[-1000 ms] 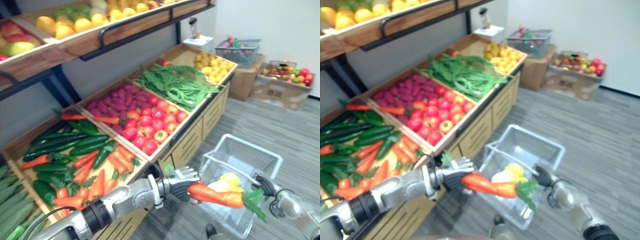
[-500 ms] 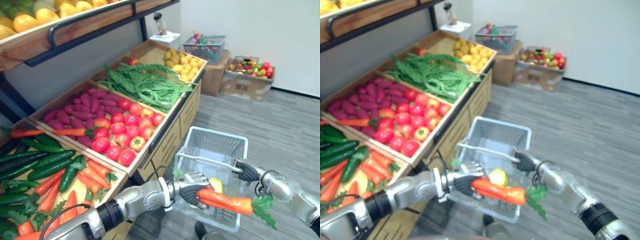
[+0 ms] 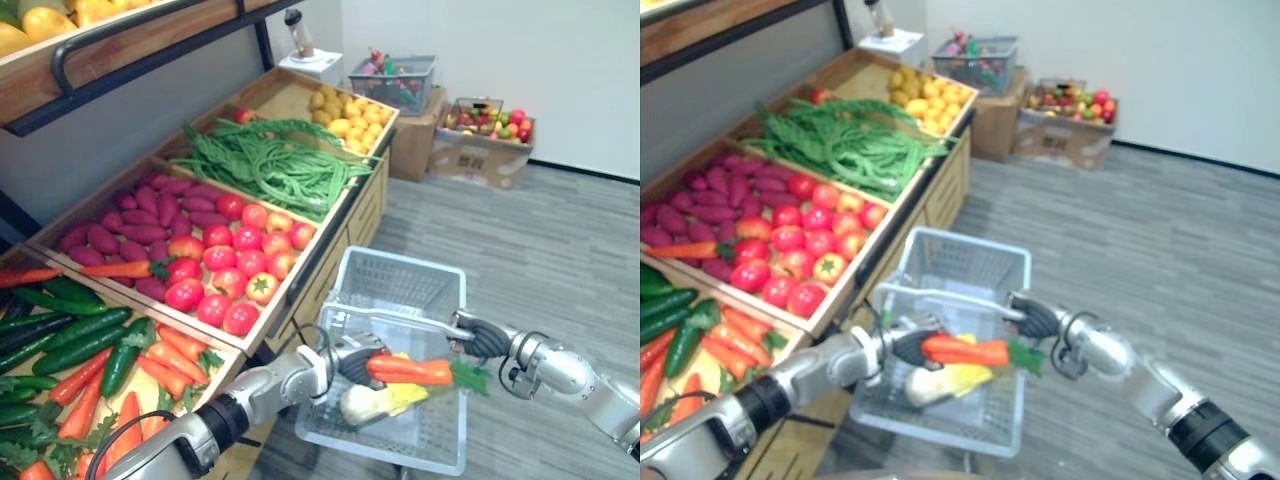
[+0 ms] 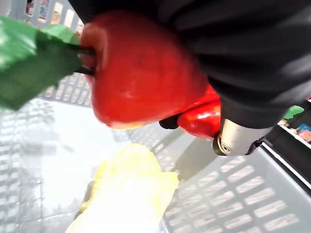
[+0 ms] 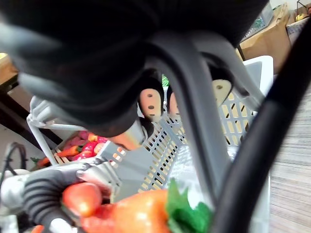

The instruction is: Pick vegetable in the basket

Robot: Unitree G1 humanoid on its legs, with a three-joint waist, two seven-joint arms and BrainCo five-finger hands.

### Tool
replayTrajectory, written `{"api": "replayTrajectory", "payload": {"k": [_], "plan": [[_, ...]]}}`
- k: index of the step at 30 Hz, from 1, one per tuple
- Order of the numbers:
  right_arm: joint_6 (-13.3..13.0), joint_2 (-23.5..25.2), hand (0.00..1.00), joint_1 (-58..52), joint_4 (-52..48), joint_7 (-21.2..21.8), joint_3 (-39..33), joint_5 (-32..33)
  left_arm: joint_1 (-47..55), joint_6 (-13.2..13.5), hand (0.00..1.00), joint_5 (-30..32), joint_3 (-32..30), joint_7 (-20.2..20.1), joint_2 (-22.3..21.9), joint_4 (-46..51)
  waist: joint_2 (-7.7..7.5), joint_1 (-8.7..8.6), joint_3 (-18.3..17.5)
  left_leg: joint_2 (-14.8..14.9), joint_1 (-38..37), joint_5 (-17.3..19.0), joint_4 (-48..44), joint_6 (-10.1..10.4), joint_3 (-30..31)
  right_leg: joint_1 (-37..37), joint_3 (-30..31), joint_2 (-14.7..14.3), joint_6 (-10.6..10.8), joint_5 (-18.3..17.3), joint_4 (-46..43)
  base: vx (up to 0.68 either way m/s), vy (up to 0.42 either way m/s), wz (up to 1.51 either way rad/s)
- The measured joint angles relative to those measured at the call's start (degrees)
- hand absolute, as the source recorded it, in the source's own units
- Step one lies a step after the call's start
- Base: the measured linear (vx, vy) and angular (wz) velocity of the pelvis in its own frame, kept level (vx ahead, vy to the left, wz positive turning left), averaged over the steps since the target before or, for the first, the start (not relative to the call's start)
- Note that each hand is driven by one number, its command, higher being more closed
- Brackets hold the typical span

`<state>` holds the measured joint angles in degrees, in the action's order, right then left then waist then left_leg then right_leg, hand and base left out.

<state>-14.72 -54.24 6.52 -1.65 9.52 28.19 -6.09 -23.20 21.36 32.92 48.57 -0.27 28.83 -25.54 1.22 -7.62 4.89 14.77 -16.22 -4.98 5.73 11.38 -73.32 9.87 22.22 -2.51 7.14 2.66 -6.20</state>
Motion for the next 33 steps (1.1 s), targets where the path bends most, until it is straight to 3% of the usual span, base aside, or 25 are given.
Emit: {"api": "replayTrajectory", "payload": {"k": [9,21,24,27,33], "plan": [[0.0,1.5,1.00,-0.1,-0.3,1.4,0.0,0.4,-0.1,-3.1,0.00,4.6,-4.3,2.4,-4.9,-10.4,-0.73,-0.09,1.4,-0.2,-0.2,-0.5,0.0,-0.1,0.4,0.0,-0.1,0.2,-0.2,-0.1,0.0,-0.03,-0.011,0.00],[0.3,4.2,1.00,-3.1,1.1,1.5,-0.9,0.5,-0.7,-3.2,0.00,6.2,-4.6,2.4,-6.1,-13.9,-1.02,-0.37,2.9,-1.0,1.8,-0.6,0.0,-0.5,5.2,-0.1,-3.1,2.3,0.3,-0.7,0.0,-0.07,-0.021,0.15],[0.3,7.8,1.00,-4.7,4.7,1.4,-3.3,-0.1,-0.5,-3.7,0.00,6.1,-4.7,2.4,-5.9,-10.9,-1.10,-0.08,2.9,-1.3,3.0,-0.5,0.0,-1.3,7.8,-0.3,-4.9,3.6,0.5,-1.0,0.0,-0.08,0.000,0.46],[0.9,13.0,1.00,-7.5,10.3,1.0,-7.2,-3.6,3.0,-3.9,0.00,5.0,-8.7,2.4,-5.1,0.2,-1.00,0.32,3.1,-1.7,4.0,-0.3,0.2,-1.9,11.7,-2.0,-8.1,5.3,0.7,-1.9,0.0,-0.08,0.020,0.60],[4.4,25.5,1.00,-11.7,25.7,-5.1,-21.3,-13.4,14.6,-3.1,0.00,-5.7,-18.2,3.7,-4.2,20.7,-0.66,1.43,3.0,-3.5,8.2,-0.5,0.4,-4.0,22.4,-3.8,-16.6,9.2,1.4,-3.3,0.1,-0.05,0.046,0.78]]}}
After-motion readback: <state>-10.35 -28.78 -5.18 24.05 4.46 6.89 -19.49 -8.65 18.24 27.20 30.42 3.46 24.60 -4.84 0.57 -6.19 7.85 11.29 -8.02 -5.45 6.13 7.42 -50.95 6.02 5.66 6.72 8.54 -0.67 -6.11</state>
